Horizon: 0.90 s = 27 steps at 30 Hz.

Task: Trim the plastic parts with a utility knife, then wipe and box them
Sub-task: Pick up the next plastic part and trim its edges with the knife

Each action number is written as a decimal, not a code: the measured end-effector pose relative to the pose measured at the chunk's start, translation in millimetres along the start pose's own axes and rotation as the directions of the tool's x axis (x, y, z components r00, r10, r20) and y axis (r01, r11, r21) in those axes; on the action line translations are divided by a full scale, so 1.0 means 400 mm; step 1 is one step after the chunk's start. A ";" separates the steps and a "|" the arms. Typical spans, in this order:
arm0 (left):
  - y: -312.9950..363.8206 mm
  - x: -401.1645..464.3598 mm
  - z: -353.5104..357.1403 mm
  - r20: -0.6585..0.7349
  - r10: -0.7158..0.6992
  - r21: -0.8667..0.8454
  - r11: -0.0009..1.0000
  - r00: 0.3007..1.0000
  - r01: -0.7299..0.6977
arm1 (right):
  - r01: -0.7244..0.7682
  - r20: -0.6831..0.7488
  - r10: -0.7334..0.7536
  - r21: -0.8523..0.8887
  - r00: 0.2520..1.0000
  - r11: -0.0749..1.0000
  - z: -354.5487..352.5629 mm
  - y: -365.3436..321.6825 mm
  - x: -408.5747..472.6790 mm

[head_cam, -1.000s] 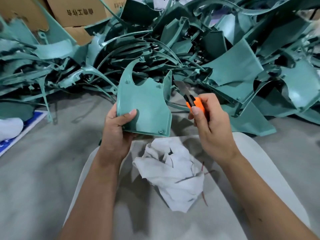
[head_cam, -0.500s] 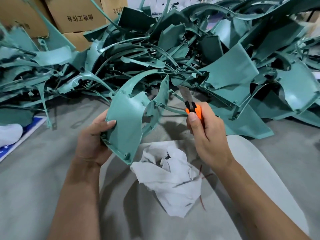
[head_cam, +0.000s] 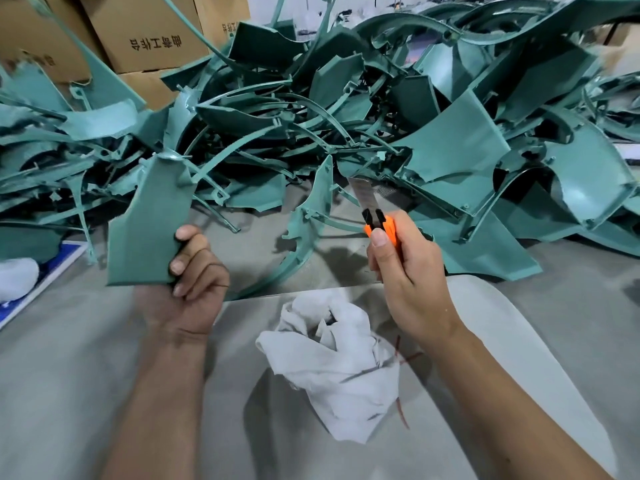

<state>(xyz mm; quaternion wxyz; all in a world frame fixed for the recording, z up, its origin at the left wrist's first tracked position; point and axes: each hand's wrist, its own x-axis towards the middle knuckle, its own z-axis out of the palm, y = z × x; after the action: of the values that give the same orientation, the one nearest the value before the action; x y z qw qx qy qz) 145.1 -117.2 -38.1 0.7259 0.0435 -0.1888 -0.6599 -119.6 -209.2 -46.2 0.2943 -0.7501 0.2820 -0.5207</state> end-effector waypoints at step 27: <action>-0.161 0.059 0.029 -0.238 0.221 0.735 0.678 0.946 0.027 | 0.062 0.118 -0.061 -0.006 0.991 0.998 0.004 0.009 -0.005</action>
<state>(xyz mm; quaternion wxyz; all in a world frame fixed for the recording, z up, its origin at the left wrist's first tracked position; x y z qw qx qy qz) 82.2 -146.0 -42.5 0.7028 0.4208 -0.3222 -0.4746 -119.0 -209.9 -50.3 0.2905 -0.7894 0.2434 -0.4830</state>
